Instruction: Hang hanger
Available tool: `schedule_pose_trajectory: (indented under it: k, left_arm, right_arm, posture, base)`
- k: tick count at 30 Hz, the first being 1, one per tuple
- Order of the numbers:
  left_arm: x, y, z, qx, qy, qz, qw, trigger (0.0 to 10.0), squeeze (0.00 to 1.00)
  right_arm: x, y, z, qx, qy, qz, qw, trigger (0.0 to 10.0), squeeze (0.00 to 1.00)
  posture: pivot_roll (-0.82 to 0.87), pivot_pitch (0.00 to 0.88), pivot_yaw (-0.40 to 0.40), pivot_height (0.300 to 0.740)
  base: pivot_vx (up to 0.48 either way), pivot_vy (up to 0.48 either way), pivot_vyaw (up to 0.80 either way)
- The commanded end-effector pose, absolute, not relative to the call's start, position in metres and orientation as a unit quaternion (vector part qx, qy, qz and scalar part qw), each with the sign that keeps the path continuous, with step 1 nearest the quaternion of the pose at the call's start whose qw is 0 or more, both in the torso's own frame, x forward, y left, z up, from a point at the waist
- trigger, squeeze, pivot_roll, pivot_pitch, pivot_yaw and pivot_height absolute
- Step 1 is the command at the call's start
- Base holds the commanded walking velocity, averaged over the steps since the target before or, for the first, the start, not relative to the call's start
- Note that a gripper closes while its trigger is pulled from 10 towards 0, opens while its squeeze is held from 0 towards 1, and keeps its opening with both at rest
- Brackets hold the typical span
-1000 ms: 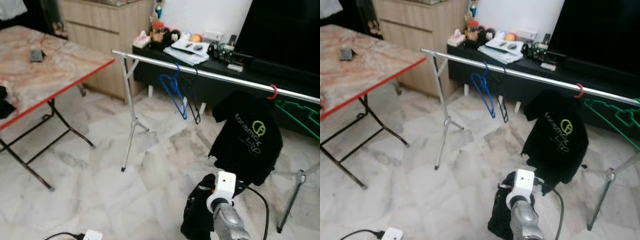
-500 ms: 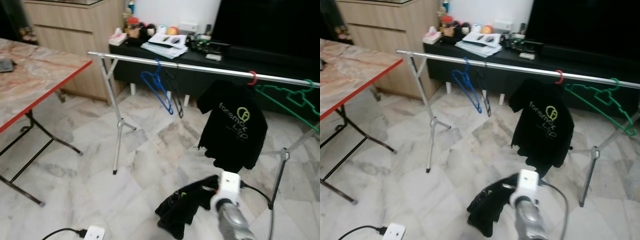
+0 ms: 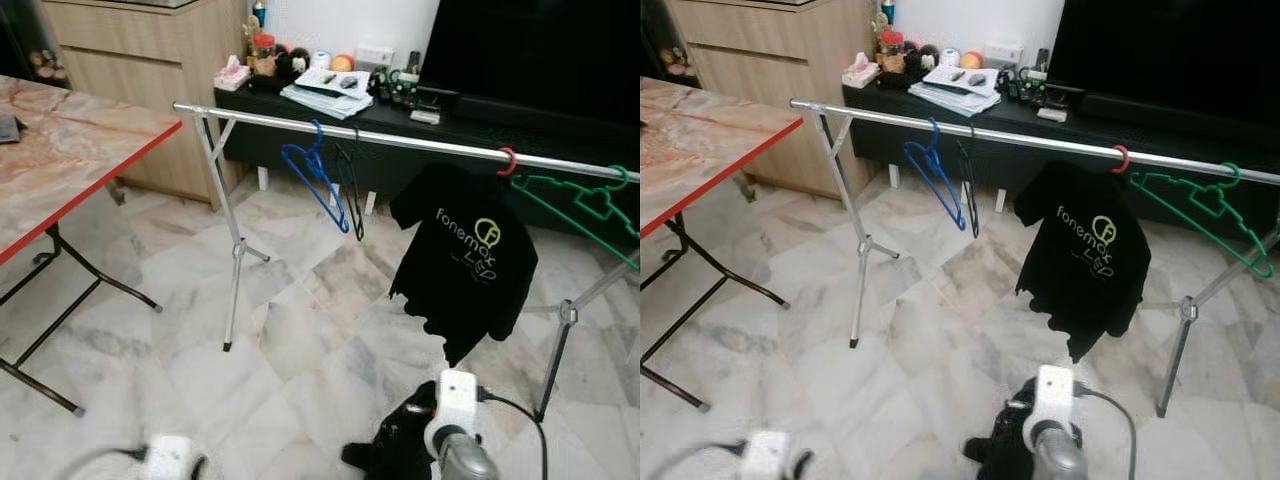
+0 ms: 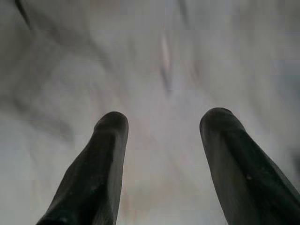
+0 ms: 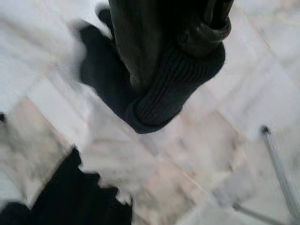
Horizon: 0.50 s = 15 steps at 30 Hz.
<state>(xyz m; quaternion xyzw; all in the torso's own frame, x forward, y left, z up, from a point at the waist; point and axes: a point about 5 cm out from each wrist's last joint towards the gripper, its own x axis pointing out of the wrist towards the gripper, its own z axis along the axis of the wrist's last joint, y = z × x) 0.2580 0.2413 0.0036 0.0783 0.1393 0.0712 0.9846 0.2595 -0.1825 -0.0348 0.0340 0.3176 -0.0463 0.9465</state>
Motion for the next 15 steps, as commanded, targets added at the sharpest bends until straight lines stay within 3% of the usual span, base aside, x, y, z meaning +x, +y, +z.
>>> schedule_pose_trajectory:
  k: [1, 4, 9, 15]
  left_arm:
    - [0.264, 0.233, 0.013, 0.068, 0.107, 0.060, 0.990, 10.0, 0.00]
    - [0.266, 0.225, 0.030, 0.056, 0.043, 0.044, 0.997, 10.0, 0.00]
    - [0.260, 0.217, 0.038, 0.042, 0.010, 0.033, 0.999, 10.0, 0.00]
    - [0.264, 0.204, 0.049, 0.033, -0.004, -0.003, 0.999, 10.0, 0.00]
  right_arm:
    - [0.252, -0.185, -0.041, 0.036, 0.334, -0.055, 0.940, 10.0, 0.00]
    - [0.238, -0.189, -0.050, 0.036, 0.352, -0.068, 0.933, 10.0, 0.00]
    - [0.228, -0.190, -0.056, 0.035, 0.361, -0.074, 0.929, 10.0, 0.00]
    - [0.228, -0.188, -0.055, 0.043, 0.337, -0.088, 0.937, 10.0, 0.00]
  posture:
    - [-0.02, 0.065, -0.017, 0.740]
    - [-0.01, 0.064, -0.017, 0.740]
    - [-0.01, 0.063, -0.017, 0.740]
    - [-0.01, 0.056, -0.010, 0.740]
  base:
    - [0.000, 0.000, 0.00]
    - [0.000, 0.000, 0.00]
    - [0.000, 0.000, 0.00]
    - [0.301, 0.000, 0.00]
